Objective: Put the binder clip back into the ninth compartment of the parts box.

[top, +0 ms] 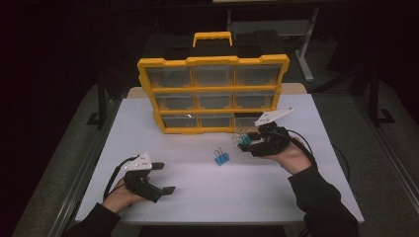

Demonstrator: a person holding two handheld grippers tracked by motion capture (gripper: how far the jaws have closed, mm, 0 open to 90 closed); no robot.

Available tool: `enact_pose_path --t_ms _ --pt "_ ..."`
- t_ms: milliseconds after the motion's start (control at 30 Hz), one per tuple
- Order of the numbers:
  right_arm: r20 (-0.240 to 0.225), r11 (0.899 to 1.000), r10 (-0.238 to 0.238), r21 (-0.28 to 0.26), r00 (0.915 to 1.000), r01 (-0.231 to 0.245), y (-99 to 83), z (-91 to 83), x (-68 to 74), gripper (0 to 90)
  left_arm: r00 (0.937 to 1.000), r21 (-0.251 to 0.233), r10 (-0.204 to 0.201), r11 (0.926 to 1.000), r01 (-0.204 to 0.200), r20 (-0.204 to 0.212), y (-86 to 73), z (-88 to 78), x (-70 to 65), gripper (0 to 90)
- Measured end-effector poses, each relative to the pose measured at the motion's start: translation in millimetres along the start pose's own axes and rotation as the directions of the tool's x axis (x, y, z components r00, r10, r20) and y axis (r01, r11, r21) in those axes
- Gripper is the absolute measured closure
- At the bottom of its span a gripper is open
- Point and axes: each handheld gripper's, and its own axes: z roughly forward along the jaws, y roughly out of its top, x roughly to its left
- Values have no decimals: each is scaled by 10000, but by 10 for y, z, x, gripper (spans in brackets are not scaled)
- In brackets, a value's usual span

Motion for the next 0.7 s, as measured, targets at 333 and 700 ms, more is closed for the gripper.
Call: enact_pose_path --t_ms 333,700 --pt "201 9991 39 -416 9998 -30 211 -67 -113 483 10000 -2 20 10000 -20 24 6 7 6 2" --pt "507 9982 360 -503 9981 -335 327 -3 -312 483 10000 21 38 10000 -38 13 6 6 6 2"
